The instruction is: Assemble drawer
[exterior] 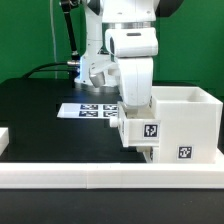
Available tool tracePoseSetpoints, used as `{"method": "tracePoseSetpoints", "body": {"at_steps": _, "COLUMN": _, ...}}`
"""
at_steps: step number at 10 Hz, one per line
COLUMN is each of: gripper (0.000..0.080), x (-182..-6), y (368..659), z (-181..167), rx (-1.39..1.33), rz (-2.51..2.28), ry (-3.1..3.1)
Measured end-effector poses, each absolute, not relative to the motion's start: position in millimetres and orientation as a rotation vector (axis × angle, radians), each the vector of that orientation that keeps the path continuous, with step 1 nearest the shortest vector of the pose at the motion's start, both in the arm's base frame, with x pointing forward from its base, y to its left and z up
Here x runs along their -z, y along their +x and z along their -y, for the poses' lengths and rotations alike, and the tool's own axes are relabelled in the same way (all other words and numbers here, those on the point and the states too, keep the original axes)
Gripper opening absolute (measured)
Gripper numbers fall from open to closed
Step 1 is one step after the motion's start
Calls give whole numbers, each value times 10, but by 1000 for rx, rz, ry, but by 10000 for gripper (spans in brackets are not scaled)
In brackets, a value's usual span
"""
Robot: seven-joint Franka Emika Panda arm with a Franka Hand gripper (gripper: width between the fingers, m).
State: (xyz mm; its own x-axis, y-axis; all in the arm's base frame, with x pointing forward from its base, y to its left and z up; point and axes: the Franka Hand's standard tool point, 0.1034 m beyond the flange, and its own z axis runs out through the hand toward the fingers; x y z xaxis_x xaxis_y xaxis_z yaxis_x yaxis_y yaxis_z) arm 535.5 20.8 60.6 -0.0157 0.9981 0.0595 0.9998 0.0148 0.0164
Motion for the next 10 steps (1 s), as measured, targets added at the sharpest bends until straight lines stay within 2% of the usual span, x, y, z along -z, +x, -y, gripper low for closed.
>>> {"method": "tracePoseSetpoints", "body": {"at_steps": 1, "gripper": 446, "x": -622, "y": 5363, "z": -206, "rx": 85, "rz": 2217, "ry": -2184}}
{"method": "tracePoseSetpoints", "body": {"at_steps": 2, "gripper": 446, "x": -633, "y": 5369, "z": -206, "rx": 86, "rz": 2217, "ry": -2187}}
{"method": "tracePoseSetpoints", "body": {"at_steps": 3, "gripper": 609, "x": -660, "y": 5383, "z": -203, "rx": 89, "rz": 2218, "ry": -2190}}
{"method": "tracePoseSetpoints", "body": {"at_steps": 4, "gripper": 640, "x": -686, "y": 5396, "z": -196, "rx": 92, "rz": 2221, "ry": -2194}}
{"method": "tracePoseSetpoints", "body": {"at_steps": 8, "gripper": 648, "x": -989, "y": 5471, "z": -101, "rx": 115, "rz": 2247, "ry": -2232}}
{"method": "tracePoseSetpoints", "body": {"at_steps": 10, "gripper": 648, "x": -1062, "y": 5453, "z": 62, "rx": 104, "rz": 2266, "ry": -2229}}
